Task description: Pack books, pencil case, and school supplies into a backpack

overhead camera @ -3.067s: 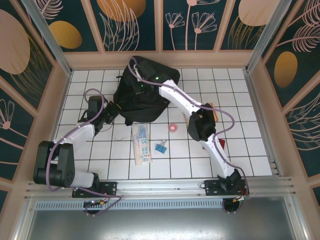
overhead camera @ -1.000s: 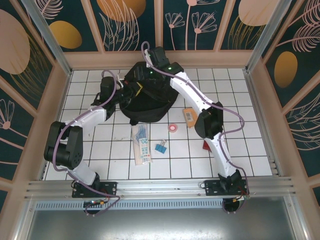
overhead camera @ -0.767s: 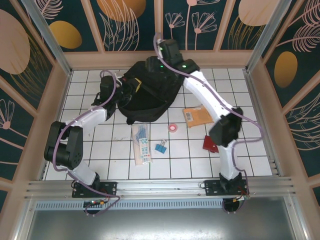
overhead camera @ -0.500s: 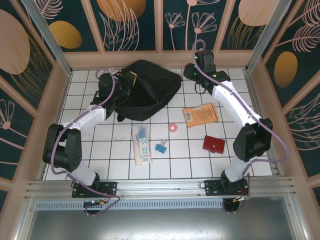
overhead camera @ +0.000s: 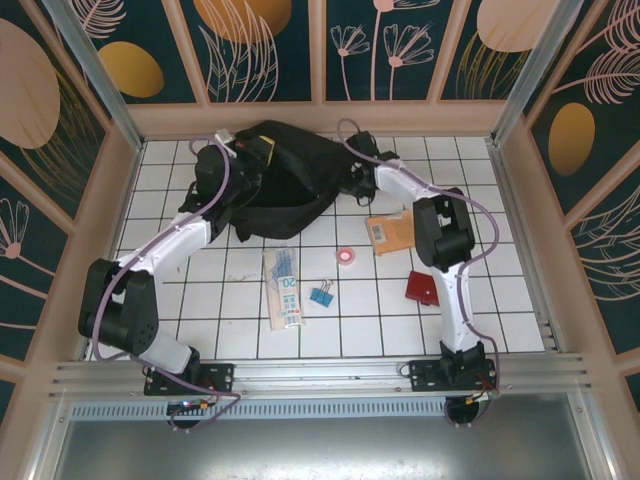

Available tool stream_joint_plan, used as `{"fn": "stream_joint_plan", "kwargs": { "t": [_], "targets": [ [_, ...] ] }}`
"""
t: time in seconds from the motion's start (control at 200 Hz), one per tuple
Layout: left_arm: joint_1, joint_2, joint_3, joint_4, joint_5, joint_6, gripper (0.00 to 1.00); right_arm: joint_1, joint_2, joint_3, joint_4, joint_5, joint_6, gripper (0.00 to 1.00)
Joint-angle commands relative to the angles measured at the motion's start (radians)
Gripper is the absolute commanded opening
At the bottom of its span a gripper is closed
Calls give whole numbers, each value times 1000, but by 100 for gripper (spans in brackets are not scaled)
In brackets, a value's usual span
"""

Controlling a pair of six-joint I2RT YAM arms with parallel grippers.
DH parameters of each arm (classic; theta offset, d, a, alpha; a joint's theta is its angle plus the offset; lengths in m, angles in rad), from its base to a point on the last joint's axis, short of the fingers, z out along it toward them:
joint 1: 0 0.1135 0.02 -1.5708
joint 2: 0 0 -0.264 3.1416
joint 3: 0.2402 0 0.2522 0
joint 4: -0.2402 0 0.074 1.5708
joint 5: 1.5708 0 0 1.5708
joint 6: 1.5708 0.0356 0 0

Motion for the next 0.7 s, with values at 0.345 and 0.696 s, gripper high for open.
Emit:
{"fn": "stream_joint_plan", "kwargs": {
  "t": [0.345,0.696],
  "targets": [
    [-36,-78,-61,94,-73,37,0,-17,165,416,-73,-141,-39,42],
    [-32,104,16,189,-109,3,0,-23,-334,-164,61,73,-135,56]
  ]
}}
